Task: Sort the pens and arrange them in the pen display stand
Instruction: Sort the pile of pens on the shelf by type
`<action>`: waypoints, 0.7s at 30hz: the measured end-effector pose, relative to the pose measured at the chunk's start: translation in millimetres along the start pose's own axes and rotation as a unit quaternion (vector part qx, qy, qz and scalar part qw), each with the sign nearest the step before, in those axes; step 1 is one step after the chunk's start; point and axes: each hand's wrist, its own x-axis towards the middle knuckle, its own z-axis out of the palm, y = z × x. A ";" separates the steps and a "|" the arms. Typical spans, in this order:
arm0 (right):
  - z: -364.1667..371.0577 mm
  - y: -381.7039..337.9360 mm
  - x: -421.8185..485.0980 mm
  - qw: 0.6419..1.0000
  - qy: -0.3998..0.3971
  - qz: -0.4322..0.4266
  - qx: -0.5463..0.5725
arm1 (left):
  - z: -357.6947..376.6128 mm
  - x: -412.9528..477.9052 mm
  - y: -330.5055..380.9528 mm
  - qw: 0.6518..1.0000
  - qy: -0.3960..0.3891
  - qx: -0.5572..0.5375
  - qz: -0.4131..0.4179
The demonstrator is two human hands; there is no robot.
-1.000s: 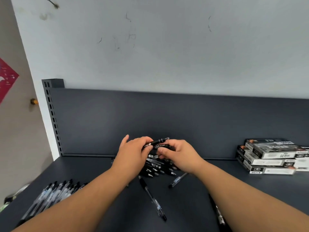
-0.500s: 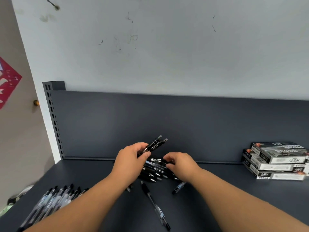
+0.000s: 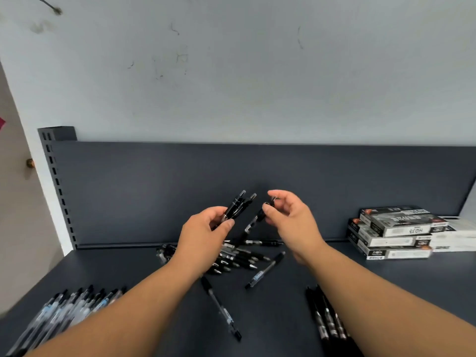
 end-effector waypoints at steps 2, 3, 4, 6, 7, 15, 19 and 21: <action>-22.1 -15.8 -3.9 1.000 0.016 0.006 0.009 | 14.1 -4.8 10.8 1.000 -0.012 -0.028 -0.005; -32.6 -21.7 -5.5 1.000 0.021 0.014 -0.006 | 21.6 -7.5 15.5 0.999 -0.023 -0.038 -0.013; -45.4 -25.7 -8.9 0.999 0.025 0.029 -0.027 | 31.5 -12.5 21.4 0.998 -0.042 -0.049 -0.025; -69.4 -29.3 -17.5 0.994 0.015 0.076 -0.071 | 51.9 -24.0 31.5 0.990 -0.090 -0.092 -0.060; -80.6 -29.6 -23.0 0.991 0.004 0.101 -0.090 | 62.3 -31.0 36.2 0.982 -0.119 -0.119 -0.084; -134.8 -14.7 -63.1 0.952 -0.042 0.202 -0.227 | 124.9 -70.7 42.5 0.949 -0.207 -0.132 -0.197; -147.7 -7.8 -69.2 0.928 -0.049 0.199 -0.311 | 137.9 -81.7 39.5 0.958 -0.184 -0.078 -0.205; -153.0 -5.2 -71.0 0.920 -0.050 0.193 -0.337 | 140.3 -87.7 44.8 0.965 -0.190 -0.016 -0.179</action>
